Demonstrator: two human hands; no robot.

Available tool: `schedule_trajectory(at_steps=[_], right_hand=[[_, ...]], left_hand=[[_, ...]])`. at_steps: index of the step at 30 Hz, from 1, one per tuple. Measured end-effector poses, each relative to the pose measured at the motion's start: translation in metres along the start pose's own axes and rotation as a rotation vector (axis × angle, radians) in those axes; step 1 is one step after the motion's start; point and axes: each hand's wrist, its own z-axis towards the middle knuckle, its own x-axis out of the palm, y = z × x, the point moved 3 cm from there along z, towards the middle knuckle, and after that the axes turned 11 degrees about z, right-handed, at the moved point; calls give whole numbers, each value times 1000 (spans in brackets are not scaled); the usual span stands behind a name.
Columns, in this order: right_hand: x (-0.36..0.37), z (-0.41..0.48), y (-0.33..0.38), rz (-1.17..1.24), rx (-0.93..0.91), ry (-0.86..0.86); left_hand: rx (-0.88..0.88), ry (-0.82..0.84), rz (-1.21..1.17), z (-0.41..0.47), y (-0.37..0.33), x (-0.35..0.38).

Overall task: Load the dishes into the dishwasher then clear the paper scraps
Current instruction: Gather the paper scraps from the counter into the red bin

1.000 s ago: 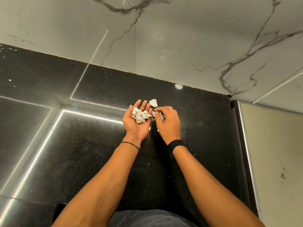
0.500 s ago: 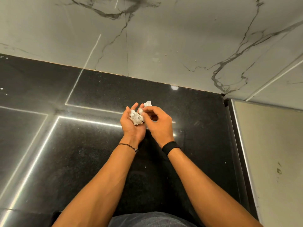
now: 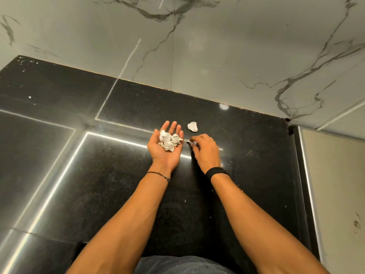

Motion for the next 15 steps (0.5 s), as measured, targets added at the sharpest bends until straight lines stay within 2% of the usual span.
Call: schedule_trajectory(at_steps=[5,7,11,15], right_hand=[[-19,-4,15,321,183,-187],[-26,-5,39,456,119,-189],[-24,-9,70,426,-34,0],[-29,4,54,518,59,-168]], left_hand=[[21,-33,59,5,-3,-2],[11,-31,61,7,1,0],[-46,5,34,6,9,7],[-74,49,-33,4,8,8]])
